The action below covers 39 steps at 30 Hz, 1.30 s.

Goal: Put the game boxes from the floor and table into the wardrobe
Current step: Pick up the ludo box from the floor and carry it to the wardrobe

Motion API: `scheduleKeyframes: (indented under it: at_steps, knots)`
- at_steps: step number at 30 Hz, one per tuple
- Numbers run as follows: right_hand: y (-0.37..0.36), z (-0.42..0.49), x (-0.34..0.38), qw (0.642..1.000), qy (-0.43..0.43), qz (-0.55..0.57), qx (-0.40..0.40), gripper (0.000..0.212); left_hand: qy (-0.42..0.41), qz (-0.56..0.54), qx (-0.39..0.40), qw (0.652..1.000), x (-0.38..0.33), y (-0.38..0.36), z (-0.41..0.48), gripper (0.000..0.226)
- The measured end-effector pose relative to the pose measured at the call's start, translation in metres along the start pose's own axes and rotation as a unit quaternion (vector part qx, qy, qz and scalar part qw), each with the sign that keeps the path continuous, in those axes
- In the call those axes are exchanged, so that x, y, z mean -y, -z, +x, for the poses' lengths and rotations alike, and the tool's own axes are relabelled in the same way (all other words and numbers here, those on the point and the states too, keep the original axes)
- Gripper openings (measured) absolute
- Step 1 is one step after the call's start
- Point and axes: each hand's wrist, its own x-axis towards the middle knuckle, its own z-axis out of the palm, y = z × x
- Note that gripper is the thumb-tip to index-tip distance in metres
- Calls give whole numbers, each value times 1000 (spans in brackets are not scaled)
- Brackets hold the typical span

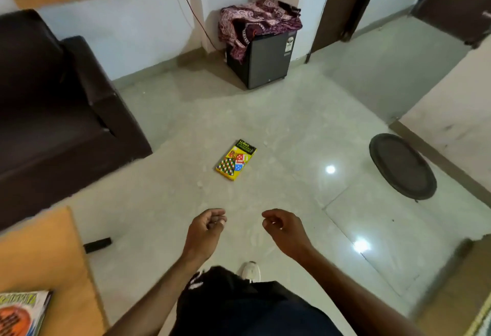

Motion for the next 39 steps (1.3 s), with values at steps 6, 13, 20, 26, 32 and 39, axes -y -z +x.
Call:
scheduleKeyframes:
  at_steps: [6,13,20,26,32,39]
  knots:
    - [18,164,47,1000,-12,-13,-1,18,21,-6,7,1000,-58,1,153,22]
    - [-6,374,61,992,-102,57,-36,13,74,102,52,991,-84,3,380,23]
    - [-85,580,-13,965,-225,122,-58,17,119,259,133,949,-7,-34,624,24]
    - [-158,722,-140,956,-286,69,-16,20,195,330,142,913,114,-94,786,38]
    - [-251,825,-305,938,-342,6,53,42,246,390,189,867,258,-173,895,64]
    - [-306,857,-365,920,-377,95,-50,46,291,354,154,876,319,-196,938,76]
